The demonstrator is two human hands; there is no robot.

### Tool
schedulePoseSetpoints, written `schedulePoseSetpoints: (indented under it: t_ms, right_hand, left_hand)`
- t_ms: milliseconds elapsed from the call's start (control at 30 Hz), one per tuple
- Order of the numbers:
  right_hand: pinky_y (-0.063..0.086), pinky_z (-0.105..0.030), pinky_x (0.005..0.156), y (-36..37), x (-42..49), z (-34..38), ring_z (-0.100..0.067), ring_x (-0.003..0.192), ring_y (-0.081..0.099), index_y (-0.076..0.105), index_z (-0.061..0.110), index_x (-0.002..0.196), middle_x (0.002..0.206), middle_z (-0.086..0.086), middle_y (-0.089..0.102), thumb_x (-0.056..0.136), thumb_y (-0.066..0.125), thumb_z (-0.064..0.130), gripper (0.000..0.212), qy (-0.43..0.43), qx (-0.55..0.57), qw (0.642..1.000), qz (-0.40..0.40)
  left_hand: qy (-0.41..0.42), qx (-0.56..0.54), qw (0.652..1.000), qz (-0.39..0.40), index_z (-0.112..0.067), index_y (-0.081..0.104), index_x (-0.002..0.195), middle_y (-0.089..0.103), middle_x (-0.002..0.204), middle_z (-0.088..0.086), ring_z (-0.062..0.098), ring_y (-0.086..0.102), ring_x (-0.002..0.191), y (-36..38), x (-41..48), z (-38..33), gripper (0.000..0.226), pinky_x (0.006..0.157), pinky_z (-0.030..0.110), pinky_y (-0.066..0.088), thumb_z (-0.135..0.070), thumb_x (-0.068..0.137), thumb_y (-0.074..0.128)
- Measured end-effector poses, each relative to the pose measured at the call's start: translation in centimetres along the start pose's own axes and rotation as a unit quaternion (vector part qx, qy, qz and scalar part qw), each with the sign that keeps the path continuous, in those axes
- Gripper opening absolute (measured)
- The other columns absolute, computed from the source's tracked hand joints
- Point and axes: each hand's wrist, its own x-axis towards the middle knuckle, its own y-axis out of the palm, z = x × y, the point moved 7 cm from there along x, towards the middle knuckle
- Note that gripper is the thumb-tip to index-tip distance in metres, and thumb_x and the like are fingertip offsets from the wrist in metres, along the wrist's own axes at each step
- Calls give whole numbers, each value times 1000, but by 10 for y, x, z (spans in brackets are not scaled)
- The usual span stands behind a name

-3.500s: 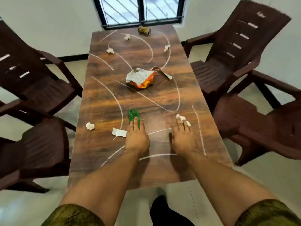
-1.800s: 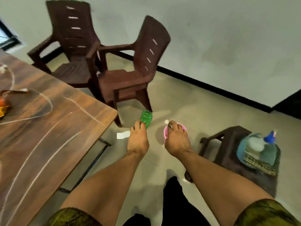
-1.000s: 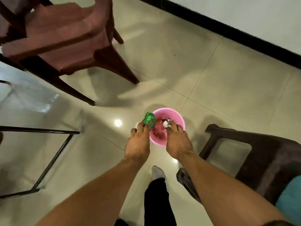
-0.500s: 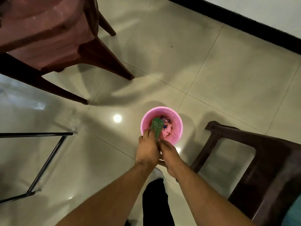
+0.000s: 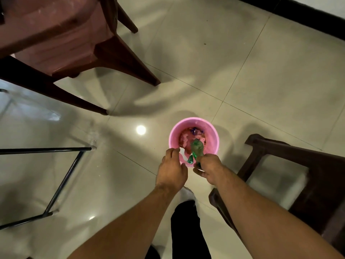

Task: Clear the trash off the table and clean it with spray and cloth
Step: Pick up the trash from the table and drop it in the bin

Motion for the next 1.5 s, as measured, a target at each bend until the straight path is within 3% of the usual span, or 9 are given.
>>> schedulePoseSetpoints:
  t_ms: [167, 267, 367, 467, 667, 833, 933, 1233, 1500]
  right_hand:
    - [61, -36, 78, -7, 2, 2, -21, 94, 64, 56, 7, 114, 108, -9, 62, 93, 55, -6, 25, -19, -42, 999, -26]
    - [58, -40, 88, -15, -13, 10, -28, 100, 63, 58, 1, 124, 97, -7, 60, 91, 58, -2, 33, -58, -165, 981, -84]
    - [52, -43, 99, -14, -52, 18, -35, 112, 60, 54, 0, 135, 119, -14, 61, 97, 54, 7, 38, -110, -237, 960, -101]
    - [47, -39, 102, -6, -114, 23, -35, 122, 56, 47, 9, 144, 138, -17, 57, 99, 48, 10, 46, -190, -378, 900, -103]
    - [55, -43, 88, 24, -243, 3, -36, 107, 61, 54, 13, 131, 124, -15, 65, 96, 50, 20, 35, -322, -480, 808, -115]
    - [39, -50, 112, 84, -367, -25, -33, 133, 48, 47, 10, 143, 144, -15, 53, 104, 27, 42, 55, -452, -502, 727, -119]
    - [31, -47, 118, 136, -442, -54, -30, 144, 37, 40, 13, 150, 158, -11, 38, 106, 30, 41, 53, -512, -530, 666, -119]
    - [19, -39, 120, 295, -569, -159, -19, 152, 17, 27, 20, 157, 167, 1, 17, 106, 29, 44, 57, -608, -579, 537, -82]
    - [19, -37, 120, 456, -629, -245, -23, 150, 21, 29, 15, 156, 165, -5, 20, 106, 28, 44, 57, -651, -632, 421, 10]
  left_hand:
    - [-10, 15, 1000, 13, -13, 40, 146, 41, 150, 4, 23, 49, 127, -11, -9, 10, 50, 102, 36, 48, -19, 98, 53]
    - [0, 21, 1000, 18, -9, 38, 147, 41, 152, 7, 26, 47, 130, -22, -25, 10, 52, 105, 38, 45, -16, 97, 53]
    - [20, 59, 998, 27, -8, 33, 152, 33, 160, 9, 27, 36, 144, -37, -49, 11, 60, 118, 39, 34, -18, 97, 53]
    - [31, 97, 994, 33, -10, 25, 157, 19, 167, 8, 25, 18, 154, -64, -85, 16, 65, 125, 41, 21, -23, 98, 50]
    - [62, 142, 988, 20, -13, 14, 160, 2, 170, 5, 25, 2, 157, -142, -176, 20, 66, 126, 41, 9, -31, 103, 42]
    - [66, 127, 988, -58, -11, 17, 160, 6, 170, 8, 28, 5, 156, -213, -260, 46, 66, 127, 43, 11, -34, 102, 40]
    - [67, 118, 986, -96, -10, 16, 160, 5, 170, 9, 28, 3, 156, -252, -315, 73, 66, 127, 43, 8, -36, 103, 39]
    - [38, 121, 964, -234, -9, 18, 159, 11, 169, 11, 28, 7, 156, -354, -460, 219, 67, 127, 44, 6, -40, 103, 39]
    - [-120, 66, 940, -312, -9, 20, 158, 11, 169, 12, 30, 8, 156, -421, -562, 397, 64, 127, 44, 9, -38, 104, 37]
